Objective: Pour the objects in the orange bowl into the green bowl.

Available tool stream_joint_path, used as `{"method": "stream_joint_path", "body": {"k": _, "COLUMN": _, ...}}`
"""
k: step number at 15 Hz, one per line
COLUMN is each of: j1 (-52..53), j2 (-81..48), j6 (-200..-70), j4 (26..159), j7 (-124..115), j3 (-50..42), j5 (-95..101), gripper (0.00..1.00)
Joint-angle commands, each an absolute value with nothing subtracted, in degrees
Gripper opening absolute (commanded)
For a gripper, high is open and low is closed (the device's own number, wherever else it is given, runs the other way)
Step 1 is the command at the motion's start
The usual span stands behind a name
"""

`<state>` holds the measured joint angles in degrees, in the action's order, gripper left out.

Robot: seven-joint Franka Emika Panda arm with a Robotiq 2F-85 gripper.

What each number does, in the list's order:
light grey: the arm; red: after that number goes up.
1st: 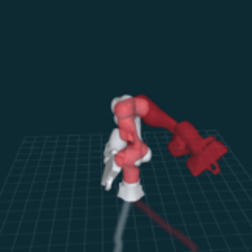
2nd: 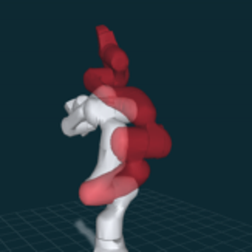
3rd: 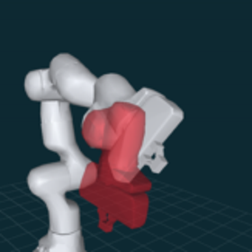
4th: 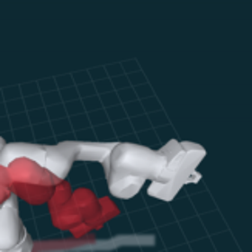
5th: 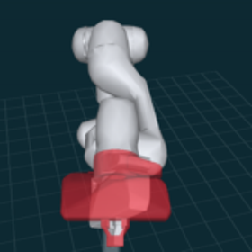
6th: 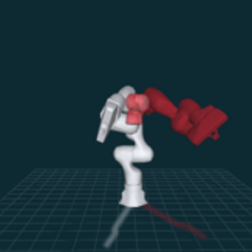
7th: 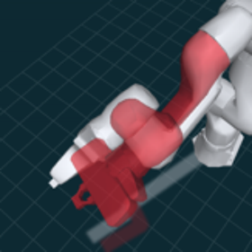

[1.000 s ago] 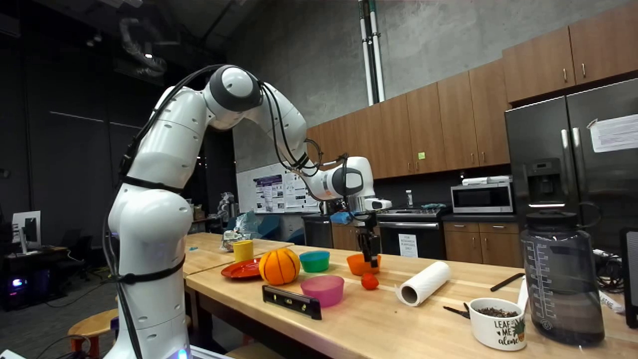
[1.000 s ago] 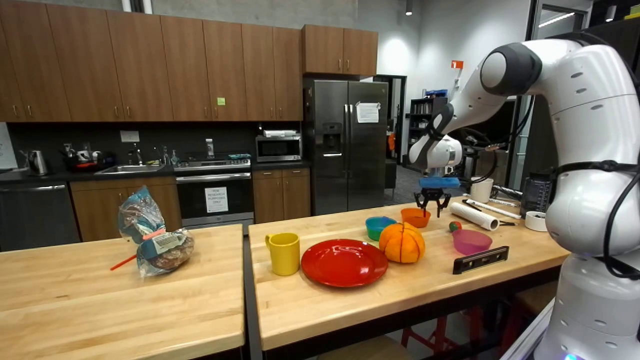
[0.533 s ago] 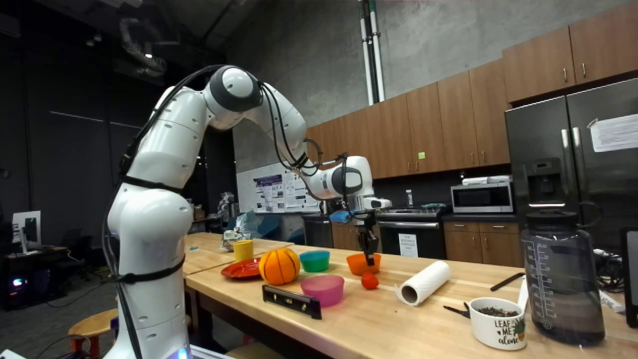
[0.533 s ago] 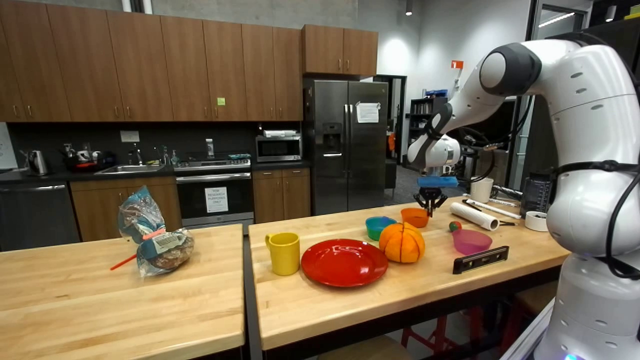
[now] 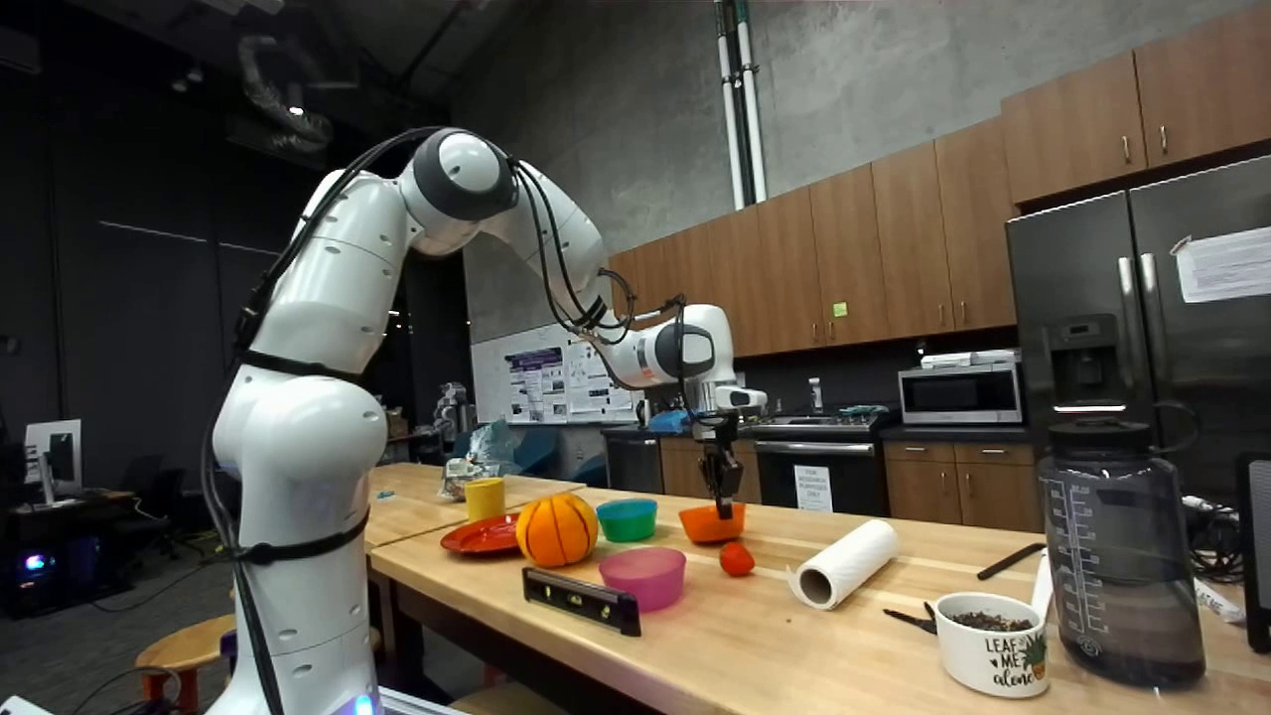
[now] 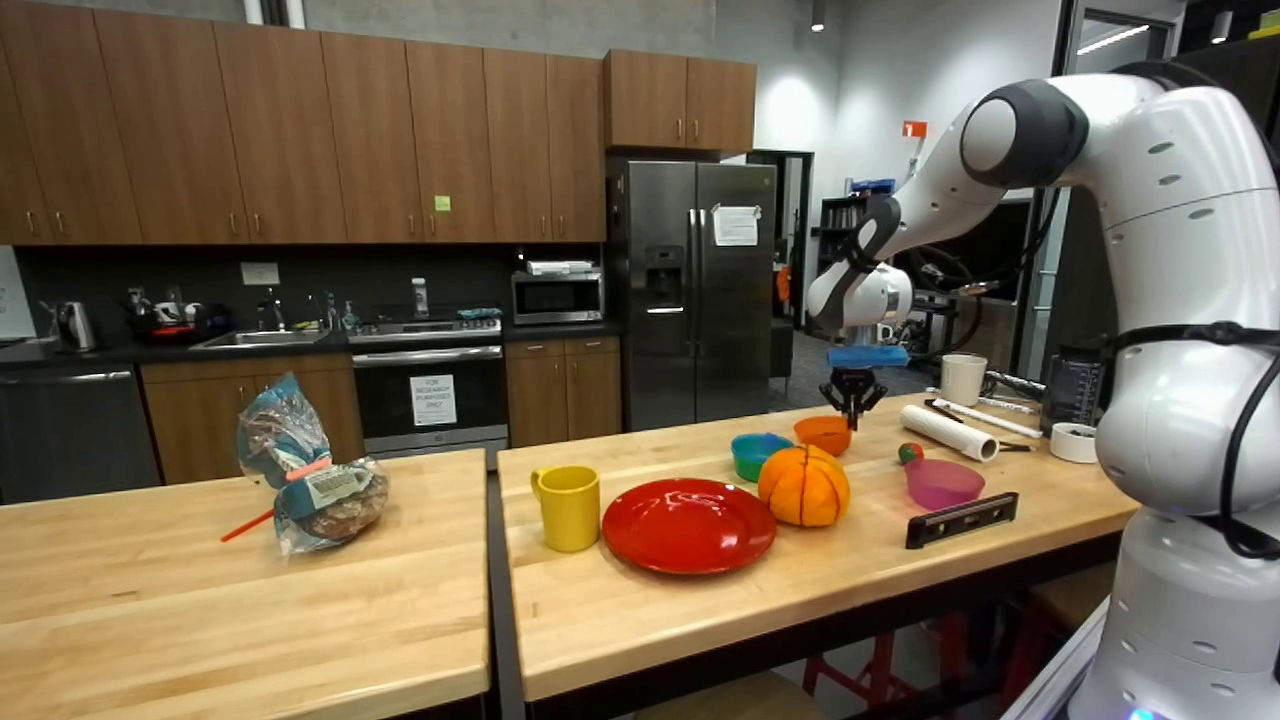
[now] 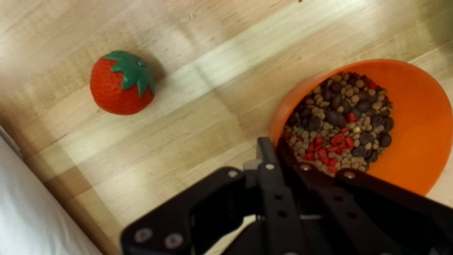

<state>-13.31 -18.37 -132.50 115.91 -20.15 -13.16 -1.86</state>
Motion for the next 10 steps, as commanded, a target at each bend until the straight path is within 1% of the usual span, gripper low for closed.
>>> {"method": "stream_joint_path", "body": {"k": 1, "j1": -12.36, "j2": -14.23, "j6": -132.33, "j4": 117.83, "j7": -20.14, "j3": -13.91, "j5": -2.04, "gripper": 0.0}}
{"method": "stream_joint_path", "body": {"k": 10, "j1": -10.77, "j2": -4.94, "j6": -135.32, "j4": 122.87, "j7": -20.09, "j3": -13.69, "j5": 3.8, "gripper": 0.01}}
